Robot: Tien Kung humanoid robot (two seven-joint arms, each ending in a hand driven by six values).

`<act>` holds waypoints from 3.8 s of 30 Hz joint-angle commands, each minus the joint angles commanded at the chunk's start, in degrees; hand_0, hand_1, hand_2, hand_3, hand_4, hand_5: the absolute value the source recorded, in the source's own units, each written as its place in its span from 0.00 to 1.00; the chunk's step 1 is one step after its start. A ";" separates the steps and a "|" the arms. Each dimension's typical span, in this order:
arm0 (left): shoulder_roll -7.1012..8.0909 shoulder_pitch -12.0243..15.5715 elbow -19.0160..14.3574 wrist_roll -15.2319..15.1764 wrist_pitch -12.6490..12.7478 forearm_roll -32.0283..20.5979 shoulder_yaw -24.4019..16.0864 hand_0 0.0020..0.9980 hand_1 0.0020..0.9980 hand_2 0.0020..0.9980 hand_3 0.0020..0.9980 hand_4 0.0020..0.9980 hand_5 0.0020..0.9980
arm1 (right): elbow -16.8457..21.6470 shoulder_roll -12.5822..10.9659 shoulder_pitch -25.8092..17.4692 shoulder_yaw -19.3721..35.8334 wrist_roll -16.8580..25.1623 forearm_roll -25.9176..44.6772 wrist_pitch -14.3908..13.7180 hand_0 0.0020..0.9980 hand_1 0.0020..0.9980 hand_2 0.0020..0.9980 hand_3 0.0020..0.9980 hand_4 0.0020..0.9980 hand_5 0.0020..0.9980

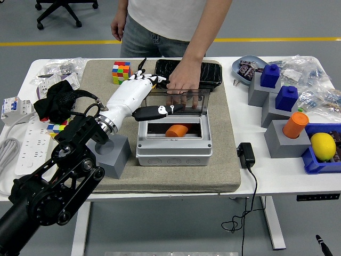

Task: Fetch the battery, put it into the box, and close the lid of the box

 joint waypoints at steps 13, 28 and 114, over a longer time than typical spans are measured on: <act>-0.02 -0.44 0.82 0.26 -0.22 0.11 -0.43 1.00 0.70 0.67 0.77 1.00 1.00 | 0.00 -0.07 0.00 0.27 -0.08 -0.20 -0.04 0.85 0.76 0.75 0.78 1.00 1.00; 2.31 0.35 -2.21 1.27 -0.96 -0.78 4.56 1.00 0.71 0.68 0.76 1.00 1.00 | 0.00 -0.03 -0.10 0.74 -0.08 -0.73 -0.05 0.85 0.77 0.75 0.78 1.00 1.00; -2.19 20.72 -5.38 -14.23 1.04 -88.48 -23.09 0.38 0.33 0.33 0.24 1.00 0.94 | 0.00 -0.09 -2.02 -1.96 5.37 -4.94 -20.15 0.20 0.08 0.11 0.04 0.40 0.07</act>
